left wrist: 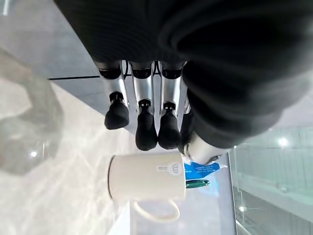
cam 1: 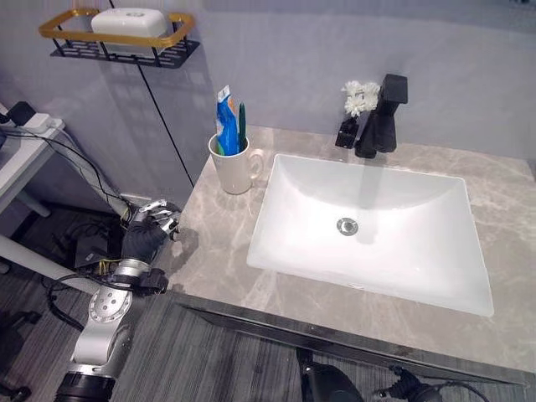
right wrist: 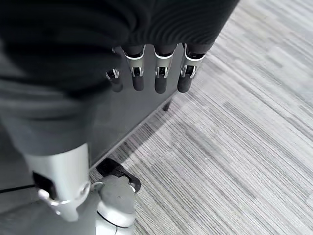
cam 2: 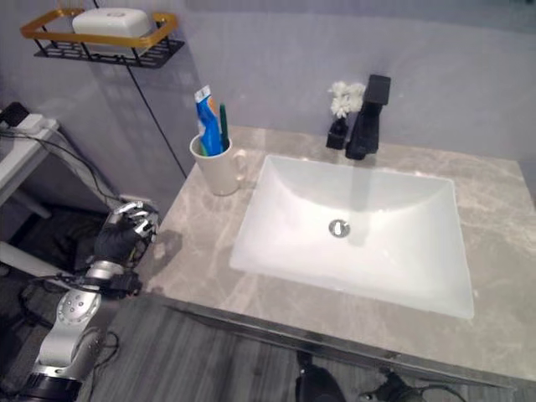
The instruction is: Put brush and paste in cup on sink, flatten towel.
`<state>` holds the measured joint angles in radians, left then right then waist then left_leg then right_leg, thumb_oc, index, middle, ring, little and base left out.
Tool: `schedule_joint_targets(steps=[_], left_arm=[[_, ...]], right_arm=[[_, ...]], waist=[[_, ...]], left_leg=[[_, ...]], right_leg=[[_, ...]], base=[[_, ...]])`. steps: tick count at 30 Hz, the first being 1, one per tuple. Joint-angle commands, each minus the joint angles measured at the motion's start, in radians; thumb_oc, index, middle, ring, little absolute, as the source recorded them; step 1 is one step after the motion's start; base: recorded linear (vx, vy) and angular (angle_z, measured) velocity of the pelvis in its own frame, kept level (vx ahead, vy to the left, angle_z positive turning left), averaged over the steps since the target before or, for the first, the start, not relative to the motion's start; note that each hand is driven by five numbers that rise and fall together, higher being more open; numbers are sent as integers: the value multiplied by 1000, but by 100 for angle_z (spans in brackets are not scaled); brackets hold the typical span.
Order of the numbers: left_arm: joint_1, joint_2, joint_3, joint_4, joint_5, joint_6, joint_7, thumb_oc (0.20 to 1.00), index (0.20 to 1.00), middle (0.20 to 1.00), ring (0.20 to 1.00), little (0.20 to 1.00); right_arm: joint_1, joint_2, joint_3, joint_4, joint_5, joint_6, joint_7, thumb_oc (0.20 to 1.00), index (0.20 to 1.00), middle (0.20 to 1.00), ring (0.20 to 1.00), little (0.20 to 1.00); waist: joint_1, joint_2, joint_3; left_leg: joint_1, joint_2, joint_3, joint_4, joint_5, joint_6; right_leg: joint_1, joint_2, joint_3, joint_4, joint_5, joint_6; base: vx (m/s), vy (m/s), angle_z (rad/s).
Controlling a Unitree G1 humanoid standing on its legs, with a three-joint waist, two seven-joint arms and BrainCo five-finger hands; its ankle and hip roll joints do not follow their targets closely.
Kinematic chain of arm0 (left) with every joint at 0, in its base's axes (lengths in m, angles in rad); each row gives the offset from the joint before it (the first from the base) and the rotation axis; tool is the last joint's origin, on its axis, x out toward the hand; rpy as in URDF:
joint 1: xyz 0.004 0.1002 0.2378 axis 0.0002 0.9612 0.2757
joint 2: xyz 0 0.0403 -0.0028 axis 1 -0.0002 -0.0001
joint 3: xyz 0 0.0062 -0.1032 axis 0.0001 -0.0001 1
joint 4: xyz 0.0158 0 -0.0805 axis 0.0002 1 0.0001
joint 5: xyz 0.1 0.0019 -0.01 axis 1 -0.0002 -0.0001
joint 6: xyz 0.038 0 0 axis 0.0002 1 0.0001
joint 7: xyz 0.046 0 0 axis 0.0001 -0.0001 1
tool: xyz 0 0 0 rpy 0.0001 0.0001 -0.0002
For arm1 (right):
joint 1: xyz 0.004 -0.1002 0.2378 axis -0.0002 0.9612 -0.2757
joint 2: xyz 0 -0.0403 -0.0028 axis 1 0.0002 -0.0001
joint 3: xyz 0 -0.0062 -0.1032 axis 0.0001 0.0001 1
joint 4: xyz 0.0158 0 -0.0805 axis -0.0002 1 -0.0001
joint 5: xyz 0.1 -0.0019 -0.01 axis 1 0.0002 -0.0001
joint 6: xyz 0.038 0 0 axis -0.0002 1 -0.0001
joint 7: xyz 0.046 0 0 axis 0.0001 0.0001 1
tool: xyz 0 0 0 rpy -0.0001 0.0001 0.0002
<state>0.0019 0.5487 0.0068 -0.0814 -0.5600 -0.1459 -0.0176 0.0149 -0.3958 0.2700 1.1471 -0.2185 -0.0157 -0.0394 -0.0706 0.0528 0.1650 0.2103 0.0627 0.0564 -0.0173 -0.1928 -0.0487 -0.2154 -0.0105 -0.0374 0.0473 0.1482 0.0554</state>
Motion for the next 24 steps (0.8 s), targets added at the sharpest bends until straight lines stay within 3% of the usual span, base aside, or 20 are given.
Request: schedule_joint_targets(steps=[1, 14, 24], left_arm=[[17, 69, 29, -53, -41, -23, -2, 200, 200, 200, 200, 200], [-80, 137, -42, 49, -101, -7, 6, 200, 200, 200, 200, 200], [-180, 161, -111, 109, -141, 3, 25, 200, 200, 200, 200, 200]], right_arm=[[26, 26, 35, 22, -22, 7, 3, 1000, 1000, 1000, 1000, 1000], [-4, 11, 55, -28, 15, 5, -8, 1000, 1000, 1000, 1000, 1000], [-8, 9, 64, -18, 27, 15, -15, 1000, 1000, 1000, 1000, 1000]], waist=[[-8, -47, -48], [-37, 7, -30], [-60, 31, -9]], left_leg=[[-21, -113, -12, 26, 2, 64], [-63, -79, 5, -36, 78, 19], [-89, -75, 13, -60, 110, 8]], right_leg=[[-43, -80, 39, -37, 80, 98], [-93, -51, 38, -71, 70, 76], [-129, -44, 44, -72, 72, 74]], base=[[64, -98, 2], [30, -46, -2], [2, -2, -2]])
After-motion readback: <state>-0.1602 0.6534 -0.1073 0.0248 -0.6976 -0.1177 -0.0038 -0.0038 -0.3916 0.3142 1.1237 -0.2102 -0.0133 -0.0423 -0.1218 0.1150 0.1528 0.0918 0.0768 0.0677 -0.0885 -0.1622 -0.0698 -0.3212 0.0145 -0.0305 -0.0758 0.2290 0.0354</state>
